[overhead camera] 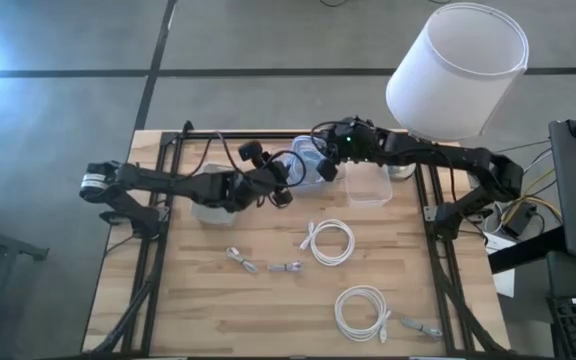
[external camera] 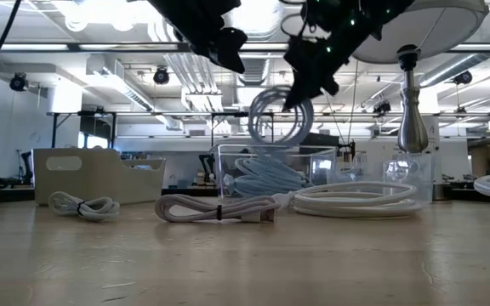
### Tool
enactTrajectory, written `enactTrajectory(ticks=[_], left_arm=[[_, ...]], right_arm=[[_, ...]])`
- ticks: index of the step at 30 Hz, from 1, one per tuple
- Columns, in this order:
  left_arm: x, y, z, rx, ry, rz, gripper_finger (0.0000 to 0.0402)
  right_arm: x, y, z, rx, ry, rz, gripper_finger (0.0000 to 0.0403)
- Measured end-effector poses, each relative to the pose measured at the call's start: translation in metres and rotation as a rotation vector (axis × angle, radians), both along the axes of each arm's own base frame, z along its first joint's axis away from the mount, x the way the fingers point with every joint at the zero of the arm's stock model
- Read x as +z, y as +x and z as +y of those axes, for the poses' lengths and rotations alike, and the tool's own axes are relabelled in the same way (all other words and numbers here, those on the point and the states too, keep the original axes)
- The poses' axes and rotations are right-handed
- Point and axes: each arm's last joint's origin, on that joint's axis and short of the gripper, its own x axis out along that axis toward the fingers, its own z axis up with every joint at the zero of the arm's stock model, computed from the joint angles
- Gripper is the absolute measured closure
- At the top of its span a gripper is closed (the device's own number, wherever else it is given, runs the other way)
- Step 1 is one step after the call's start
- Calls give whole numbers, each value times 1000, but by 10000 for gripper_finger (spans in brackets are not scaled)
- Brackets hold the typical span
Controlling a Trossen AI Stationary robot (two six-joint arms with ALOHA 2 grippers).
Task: Pick & Place USB Port
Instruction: Put the blue HDMI cable into the left transparent bin
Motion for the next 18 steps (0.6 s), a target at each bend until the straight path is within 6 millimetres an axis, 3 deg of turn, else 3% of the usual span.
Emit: enactTrajectory(ticks=[9, 14, 18], left_arm=[[-1, 0, 0, 5, -5, -2, 190], [-1, 0, 1, 7, -8, -6, 190], [-1, 0, 2, 10, -7, -8, 192]], right_arm=[[-43, -22, -28, -33, 214, -141, 366], [-66, -32, -28, -78, 284, -157, 366], [-69, -30, -27, -9, 300, -282, 365]])
